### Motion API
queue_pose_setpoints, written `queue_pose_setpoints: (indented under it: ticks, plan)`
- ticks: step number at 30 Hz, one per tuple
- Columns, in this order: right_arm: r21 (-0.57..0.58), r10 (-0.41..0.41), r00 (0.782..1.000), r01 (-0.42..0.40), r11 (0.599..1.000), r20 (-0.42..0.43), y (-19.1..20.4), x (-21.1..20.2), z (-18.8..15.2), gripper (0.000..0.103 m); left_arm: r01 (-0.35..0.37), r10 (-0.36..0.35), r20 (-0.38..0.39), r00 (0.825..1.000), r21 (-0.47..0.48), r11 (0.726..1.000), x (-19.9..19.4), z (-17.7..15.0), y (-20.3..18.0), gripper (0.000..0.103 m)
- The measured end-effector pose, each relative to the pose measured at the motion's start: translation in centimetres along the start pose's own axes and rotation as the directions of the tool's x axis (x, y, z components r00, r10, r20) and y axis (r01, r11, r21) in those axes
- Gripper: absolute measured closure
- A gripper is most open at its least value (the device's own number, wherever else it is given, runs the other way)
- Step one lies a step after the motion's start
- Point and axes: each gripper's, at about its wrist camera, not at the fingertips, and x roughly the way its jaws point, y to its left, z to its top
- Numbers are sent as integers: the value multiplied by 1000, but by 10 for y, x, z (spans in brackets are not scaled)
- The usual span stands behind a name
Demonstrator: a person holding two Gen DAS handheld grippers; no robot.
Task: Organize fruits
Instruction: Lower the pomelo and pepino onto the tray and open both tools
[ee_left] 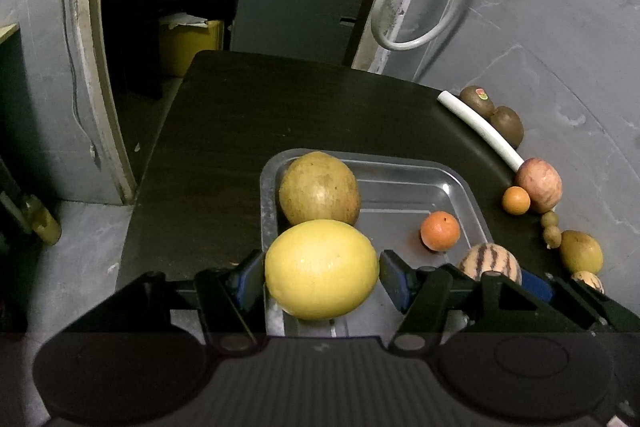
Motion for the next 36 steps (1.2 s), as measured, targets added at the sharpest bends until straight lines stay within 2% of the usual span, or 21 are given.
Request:
queue_pose_setpoints:
  ticks: [14,24,27,32,36]
  plan:
    - [5,-2,999,2,1000,-40,0,10,-10,45,-13,13,-13,1000,28,1000,3,0,-5,36]
    - [20,-16,999,17,1000,-50,1,5,-8,44,23,-22,-36,999,13,1000,-4,-2,-1,31]
    - [6,-49,999,49,999,-18,2,-15,-6,35,41,-41,-14,999,17,999,-20,-4,1,25]
    - [29,-75,996,73,997,50,3,-58,-6,16,76,-78,43,996,56,996,-54,-12,5,7]
    - [34,-97,993,94,995,68,4,-90,-16,9,82,-91,76,993,111,990,-81,-21,6,2]
